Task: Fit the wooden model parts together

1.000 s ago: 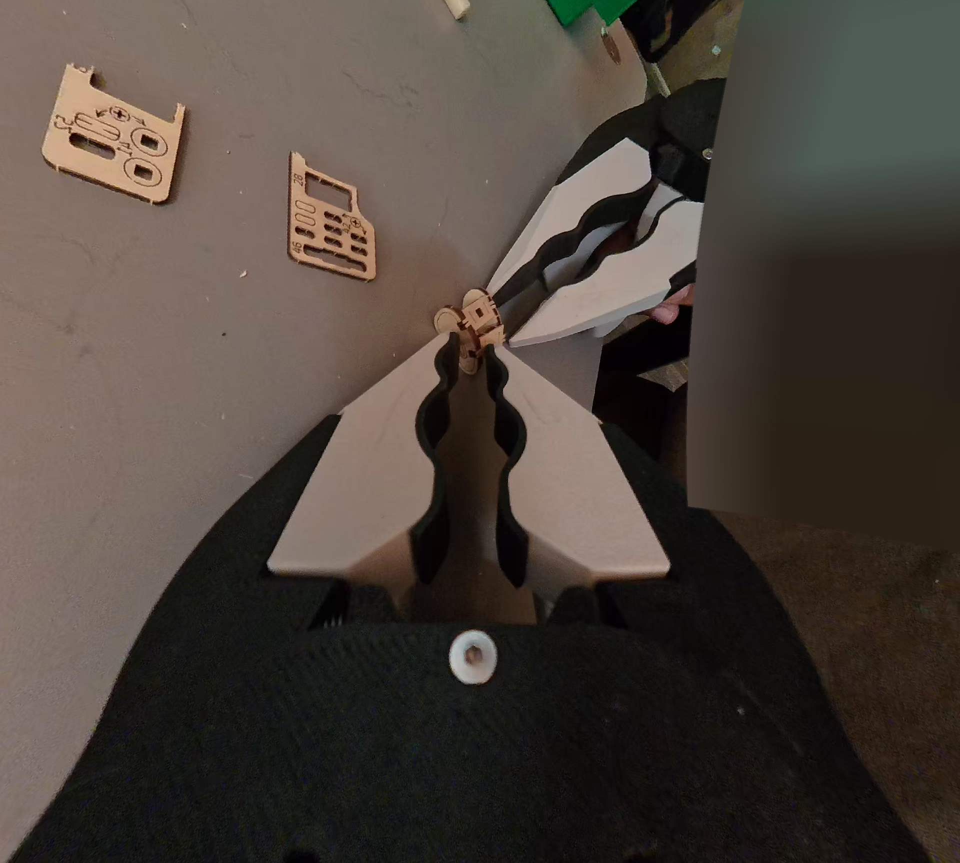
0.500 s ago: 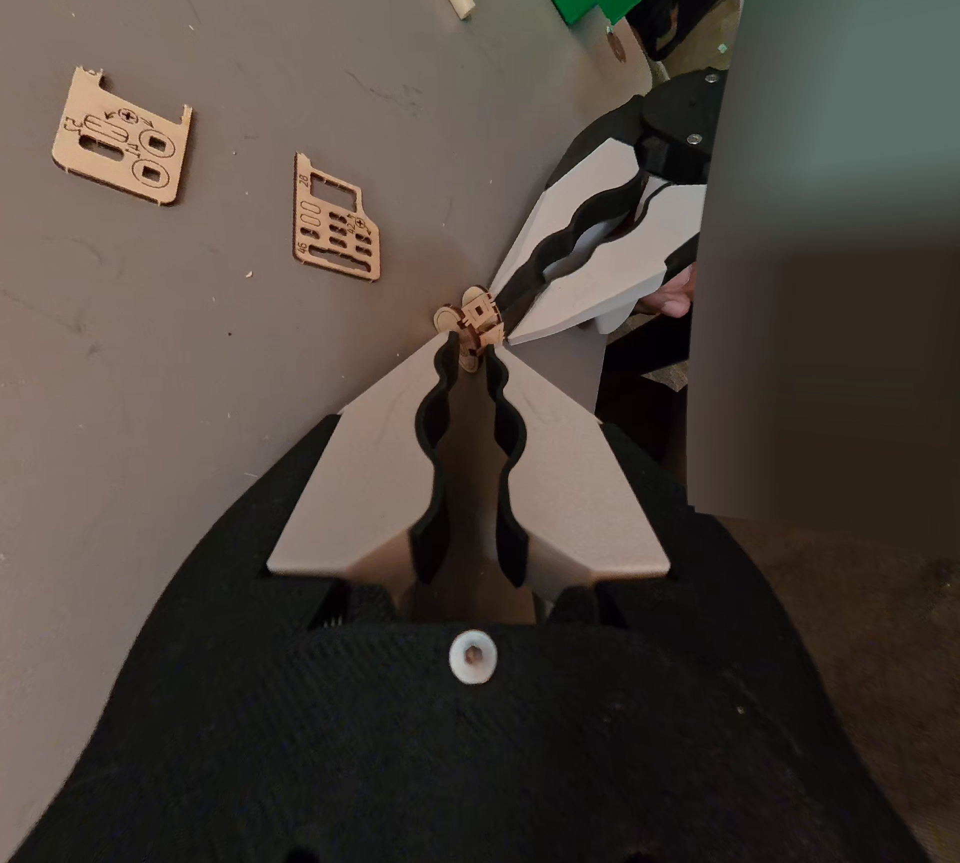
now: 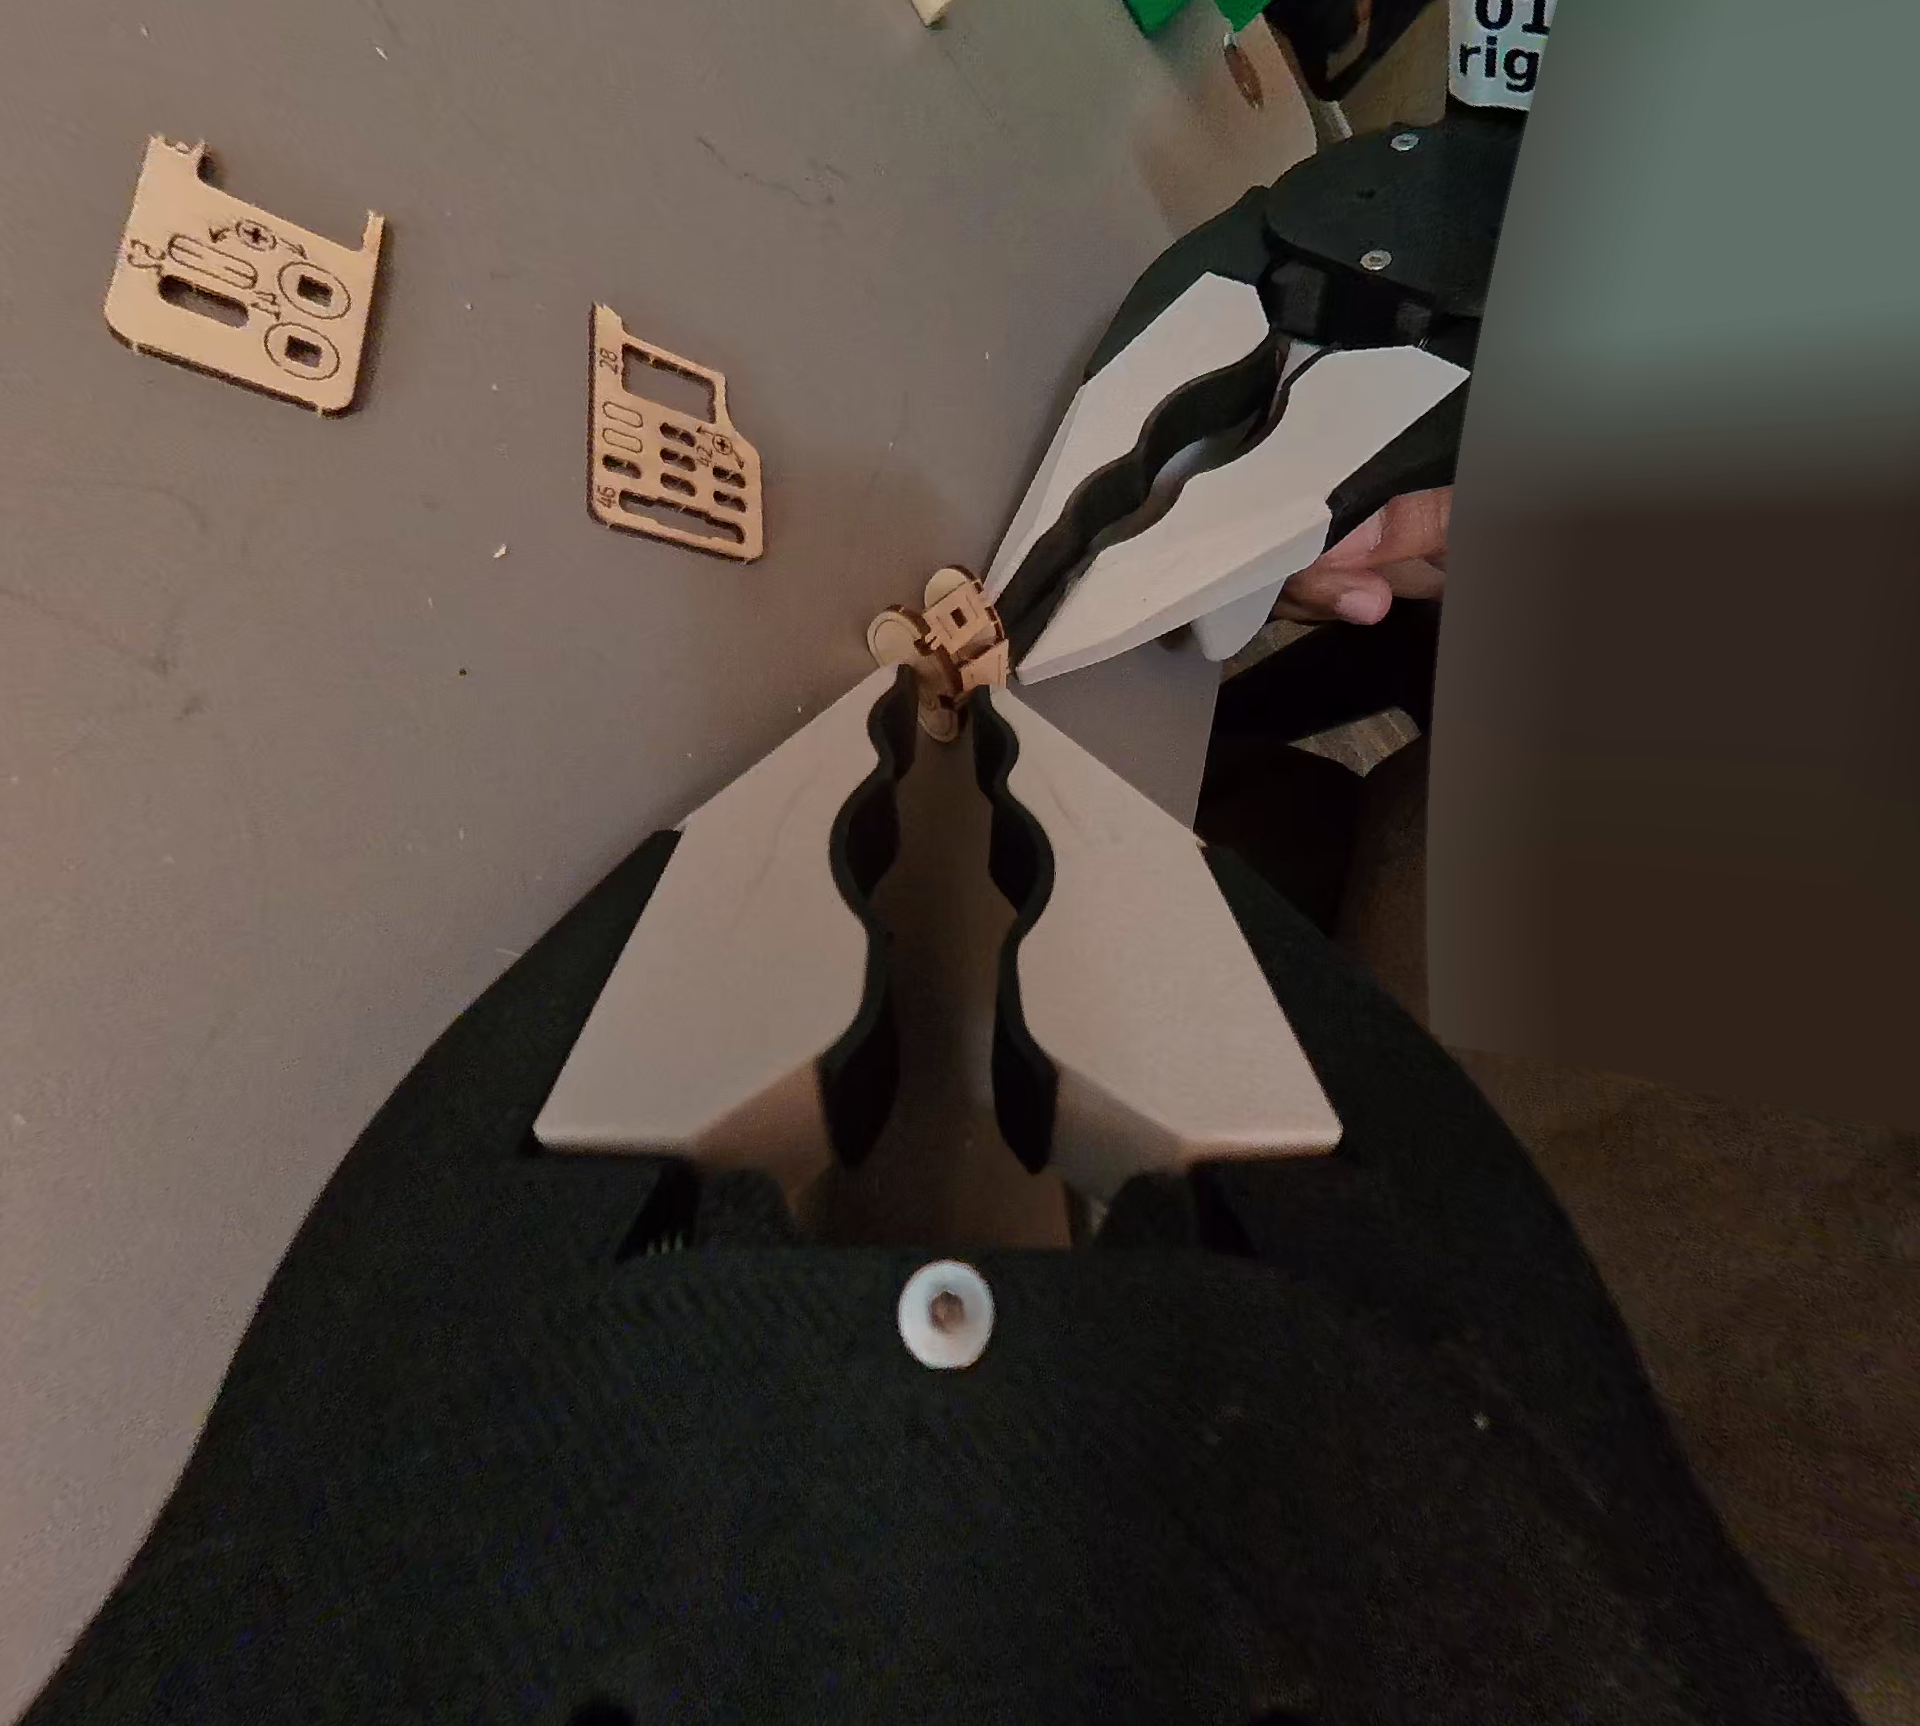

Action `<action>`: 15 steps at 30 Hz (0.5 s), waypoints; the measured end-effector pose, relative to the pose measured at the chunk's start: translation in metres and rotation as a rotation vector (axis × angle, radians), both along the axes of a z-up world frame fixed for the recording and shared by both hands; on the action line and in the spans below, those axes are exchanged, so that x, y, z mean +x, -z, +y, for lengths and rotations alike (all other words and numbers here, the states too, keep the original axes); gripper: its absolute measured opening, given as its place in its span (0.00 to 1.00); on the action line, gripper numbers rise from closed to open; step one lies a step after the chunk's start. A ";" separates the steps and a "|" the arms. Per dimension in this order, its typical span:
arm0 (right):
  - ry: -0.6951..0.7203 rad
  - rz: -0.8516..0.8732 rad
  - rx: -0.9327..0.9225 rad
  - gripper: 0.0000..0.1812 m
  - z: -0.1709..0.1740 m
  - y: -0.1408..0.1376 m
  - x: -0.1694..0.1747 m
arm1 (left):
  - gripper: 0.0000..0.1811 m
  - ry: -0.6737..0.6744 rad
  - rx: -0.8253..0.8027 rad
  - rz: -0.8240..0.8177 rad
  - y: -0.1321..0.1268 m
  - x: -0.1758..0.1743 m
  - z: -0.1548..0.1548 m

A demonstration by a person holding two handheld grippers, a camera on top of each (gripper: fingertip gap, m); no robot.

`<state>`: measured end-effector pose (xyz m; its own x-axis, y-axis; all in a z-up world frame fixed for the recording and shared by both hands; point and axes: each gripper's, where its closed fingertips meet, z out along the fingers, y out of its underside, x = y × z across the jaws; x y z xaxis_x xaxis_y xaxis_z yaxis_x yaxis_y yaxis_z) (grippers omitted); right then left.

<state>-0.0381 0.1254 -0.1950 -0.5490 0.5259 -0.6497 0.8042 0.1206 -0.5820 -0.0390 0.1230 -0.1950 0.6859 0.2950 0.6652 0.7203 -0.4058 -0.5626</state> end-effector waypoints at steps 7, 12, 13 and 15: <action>-0.005 0.034 -0.014 0.10 0.003 -0.005 0.001 | 0.04 0.008 0.014 -0.039 -0.001 0.001 -0.002; 0.009 0.096 0.031 0.14 0.005 -0.005 -0.005 | 0.06 -0.008 0.027 -0.044 -0.003 -0.003 -0.002; 0.002 0.103 0.036 0.14 0.003 -0.005 -0.004 | 0.07 -0.010 0.030 -0.046 -0.003 -0.003 -0.002; -0.012 0.115 0.054 0.13 -0.001 -0.004 -0.003 | 0.07 -0.007 0.034 -0.049 -0.003 -0.003 -0.001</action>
